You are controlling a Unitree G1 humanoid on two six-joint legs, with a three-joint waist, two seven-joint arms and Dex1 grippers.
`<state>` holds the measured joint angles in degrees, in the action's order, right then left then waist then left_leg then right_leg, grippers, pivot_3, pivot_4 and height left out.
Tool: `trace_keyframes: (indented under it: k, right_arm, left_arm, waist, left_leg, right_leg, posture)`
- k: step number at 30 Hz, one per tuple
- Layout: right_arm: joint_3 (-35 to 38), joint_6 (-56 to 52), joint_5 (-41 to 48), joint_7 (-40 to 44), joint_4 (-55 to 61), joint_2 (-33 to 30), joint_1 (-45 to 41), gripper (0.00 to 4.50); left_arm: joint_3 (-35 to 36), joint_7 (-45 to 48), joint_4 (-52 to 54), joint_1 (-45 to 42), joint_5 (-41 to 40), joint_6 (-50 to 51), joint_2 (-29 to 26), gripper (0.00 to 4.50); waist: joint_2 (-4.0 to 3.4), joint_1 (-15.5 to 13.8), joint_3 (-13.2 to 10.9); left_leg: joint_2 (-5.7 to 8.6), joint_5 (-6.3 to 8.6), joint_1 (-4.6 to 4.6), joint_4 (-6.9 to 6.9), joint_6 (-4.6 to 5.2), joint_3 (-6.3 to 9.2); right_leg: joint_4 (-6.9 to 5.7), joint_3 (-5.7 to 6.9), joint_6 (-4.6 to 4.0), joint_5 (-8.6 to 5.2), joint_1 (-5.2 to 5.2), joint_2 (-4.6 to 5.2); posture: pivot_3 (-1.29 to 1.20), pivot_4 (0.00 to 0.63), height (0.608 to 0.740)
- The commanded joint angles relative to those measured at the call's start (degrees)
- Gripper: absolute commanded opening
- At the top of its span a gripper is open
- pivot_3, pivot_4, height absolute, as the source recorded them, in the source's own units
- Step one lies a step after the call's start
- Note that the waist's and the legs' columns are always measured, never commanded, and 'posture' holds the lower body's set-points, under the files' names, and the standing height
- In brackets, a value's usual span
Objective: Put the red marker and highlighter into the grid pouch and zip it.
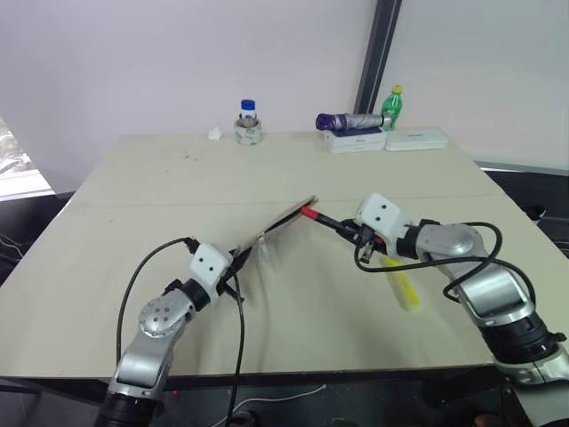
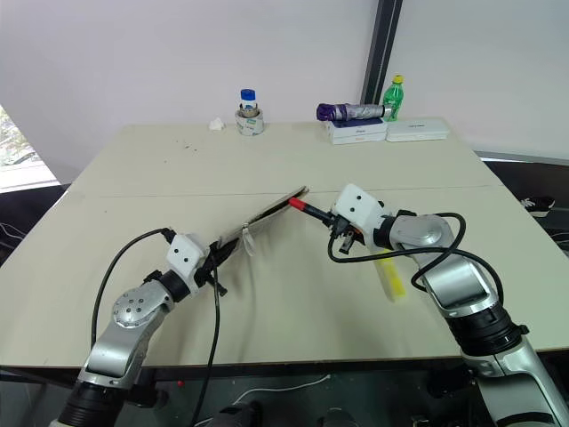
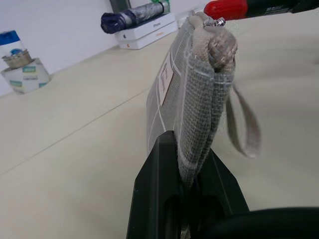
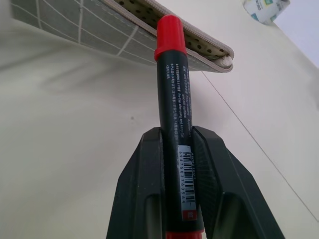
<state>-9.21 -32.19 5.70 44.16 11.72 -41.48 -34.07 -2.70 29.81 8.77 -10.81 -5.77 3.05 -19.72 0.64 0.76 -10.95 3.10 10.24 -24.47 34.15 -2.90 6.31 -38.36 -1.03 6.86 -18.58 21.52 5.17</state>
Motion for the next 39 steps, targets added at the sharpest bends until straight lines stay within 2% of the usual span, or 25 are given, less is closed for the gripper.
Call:
trace_keyframes:
  k: [1, 8, 14, 24, 29, 33, 34, 37, 39]
  right_arm:
    - [-0.37, 0.71, -0.97, 0.56, 2.54, -0.17, -1.55, 0.31]
    - [-3.27, 4.78, -4.85, 3.27, 2.35, -2.43, -1.03, 0.31]
    - [-6.68, 15.02, -8.44, 8.81, 3.21, -5.75, -0.33, 0.31]
    - [-11.72, 26.68, -14.34, 14.63, 0.99, -4.76, -3.30, 0.31]
    - [-12.25, 29.35, -15.25, 16.61, 0.32, -3.80, -4.04, 0.31]
    - [-11.15, 27.51, -14.19, 18.56, 0.60, -3.54, -3.84, 0.31]
    - [-10.35, 26.90, -13.86, 18.46, 0.66, -3.45, -3.85, 1.34]
    - [-6.99, 24.48, -11.92, 18.31, 1.65, -4.04, -3.41, 2.67]
    - [-4.17, 22.03, -9.68, 18.49, 2.38, -4.89, -3.00, 2.67]
  left_arm:
    - [-0.31, 0.27, 2.86, 0.39, -0.51, -0.77, -0.02, 0.00]
    - [-1.38, 1.26, 3.09, 0.57, 0.46, -1.41, -0.98, 0.00]
    - [-4.48, 6.68, 2.68, 0.18, 2.73, -4.58, -5.31, 0.00]
    - [-7.35, 18.78, 2.14, -1.57, 0.56, -7.01, -11.75, 0.00]
    - [-7.85, 20.56, 1.81, -2.43, 0.66, -7.76, -12.27, 0.00]
    - [-7.50, 20.43, 1.96, -2.82, 0.65, -7.29, -11.81, 0.00]
    - [-7.26, 20.17, 1.97, -2.71, 0.54, -7.05, -11.68, 0.00]
    - [-6.35, 19.18, 1.90, -2.05, 0.10, -5.95, -11.21, 0.00]
    - [-5.50, 17.96, 1.94, -1.51, -0.62, -4.61, -10.44, 0.00]
  waist:
    - [0.00, 0.05, 0.00]
    - [0.00, -0.01, 0.00]
    - [0.00, 0.10, 0.00]
    - [-0.01, 0.10, 0.00]
    - [-0.01, 0.06, 0.00]
    - [-0.01, 0.06, 0.00]
    - [-0.01, 0.06, 0.00]
    - [-0.01, 0.05, 0.00]
    - [-0.01, 0.02, 0.00]
  left_leg:
    - [0.00, 0.00, 0.00, 0.00, 0.00, 0.00]
    - [0.01, 0.00, 0.01, 0.00, 0.00, 0.00]
    - [0.02, 0.01, 0.01, -0.01, 0.00, 0.00]
    - [-0.03, 0.01, 0.01, -0.02, 0.00, 0.03]
    - [-0.03, 0.01, 0.01, -0.02, 0.00, 0.05]
    - [-0.03, 0.01, 0.01, -0.02, 0.00, 0.06]
    - [-0.03, 0.01, 0.02, -0.02, 0.00, 0.06]
    - [-0.03, 0.01, 0.02, -0.02, 0.00, 0.07]
    - [-0.03, 0.01, 0.02, -0.02, 0.01, 0.07]
  right_leg:
    - [0.00, 0.00, 0.00, 0.00, 0.00, 0.00]
    - [0.03, 0.02, 0.00, 0.00, -0.03, 0.01]
    - [0.08, 0.04, 0.00, 0.00, -0.05, 0.00]
    - [0.16, 0.06, 0.00, 0.00, -0.08, 0.01]
    - [0.16, 0.06, 0.00, 0.00, -0.09, 0.02]
    - [0.16, 0.07, 0.00, 0.00, -0.10, 0.02]
    - [0.16, 0.07, 0.00, 0.00, -0.10, 0.02]
    - [0.15, 0.07, 0.00, 0.00, -0.10, 0.02]
    - [0.15, 0.07, 0.00, 0.00, -0.10, 0.02]
  posture:
    - [0.00, 0.150, 0.740]
    - [0.00, 0.150, 0.740]
    - [0.00, 0.150, 0.740]
    - [0.00, 0.150, 0.740]
    - [0.00, 0.150, 0.740]
    - [0.00, 0.150, 0.740]
    - [0.00, 0.150, 0.740]
    - [0.00, 0.150, 0.740]
    - [0.00, 0.150, 0.740]
